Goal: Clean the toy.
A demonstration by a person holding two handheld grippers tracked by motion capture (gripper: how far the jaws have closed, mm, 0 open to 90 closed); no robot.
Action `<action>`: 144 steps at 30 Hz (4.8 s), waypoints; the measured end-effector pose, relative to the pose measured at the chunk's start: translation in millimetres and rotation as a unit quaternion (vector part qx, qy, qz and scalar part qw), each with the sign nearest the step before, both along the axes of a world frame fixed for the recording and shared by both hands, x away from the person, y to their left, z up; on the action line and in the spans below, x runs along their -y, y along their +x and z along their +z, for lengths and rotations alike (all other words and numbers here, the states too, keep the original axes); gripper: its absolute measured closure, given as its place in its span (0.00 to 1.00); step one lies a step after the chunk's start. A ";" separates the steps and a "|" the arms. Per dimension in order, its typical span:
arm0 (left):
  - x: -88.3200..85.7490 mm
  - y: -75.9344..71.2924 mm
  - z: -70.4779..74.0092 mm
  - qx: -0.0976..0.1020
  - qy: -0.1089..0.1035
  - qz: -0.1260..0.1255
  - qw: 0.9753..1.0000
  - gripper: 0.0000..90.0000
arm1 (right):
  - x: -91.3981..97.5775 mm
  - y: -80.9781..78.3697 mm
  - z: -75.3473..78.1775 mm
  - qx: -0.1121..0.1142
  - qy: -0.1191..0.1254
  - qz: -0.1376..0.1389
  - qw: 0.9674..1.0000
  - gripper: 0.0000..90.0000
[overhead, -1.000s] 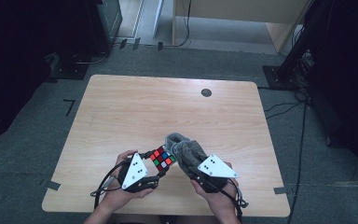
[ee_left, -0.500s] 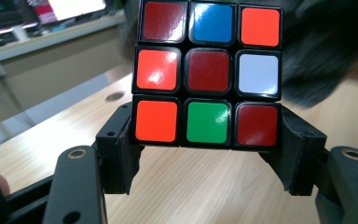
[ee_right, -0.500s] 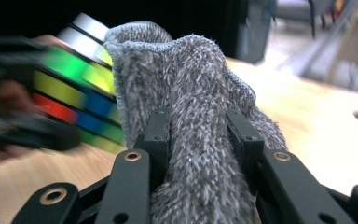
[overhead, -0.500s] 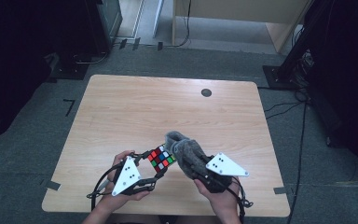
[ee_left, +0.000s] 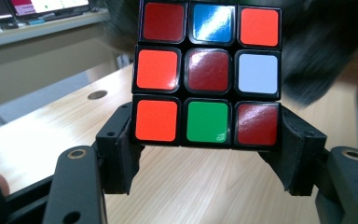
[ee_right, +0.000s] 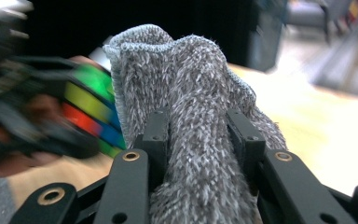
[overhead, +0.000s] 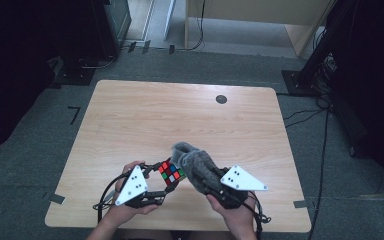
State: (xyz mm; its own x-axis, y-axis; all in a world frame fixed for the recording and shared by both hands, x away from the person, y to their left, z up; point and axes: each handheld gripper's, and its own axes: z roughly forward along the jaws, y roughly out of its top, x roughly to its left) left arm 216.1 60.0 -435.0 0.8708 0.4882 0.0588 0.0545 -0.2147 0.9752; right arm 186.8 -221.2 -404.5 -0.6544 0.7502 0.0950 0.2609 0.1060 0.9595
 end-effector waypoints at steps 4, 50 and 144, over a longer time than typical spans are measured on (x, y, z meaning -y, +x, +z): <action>-7.2 2.8 3.0 -0.002 -0.013 0.003 1.000 0.39 | 14.1 7.0 -7.3 -0.030 0.024 -0.016 0.999 0.73; -12.0 6.3 1.6 -0.042 -0.076 -0.030 0.996 0.39 | -10.3 -0.3 -17.7 -0.027 0.054 0.037 0.997 0.73; -18.8 30.4 -19.1 -0.133 -0.077 0.042 0.987 0.38 | 17.0 36.7 -59.8 0.008 -0.041 -0.017 0.999 0.36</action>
State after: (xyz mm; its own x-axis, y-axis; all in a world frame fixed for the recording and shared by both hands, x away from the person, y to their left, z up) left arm 246.5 78.8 -454.1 0.8019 0.5442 -0.2465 0.3235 -0.0487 0.9450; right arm 223.5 -238.2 -464.3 -0.6300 0.7763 0.0221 0.2510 0.1766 0.9517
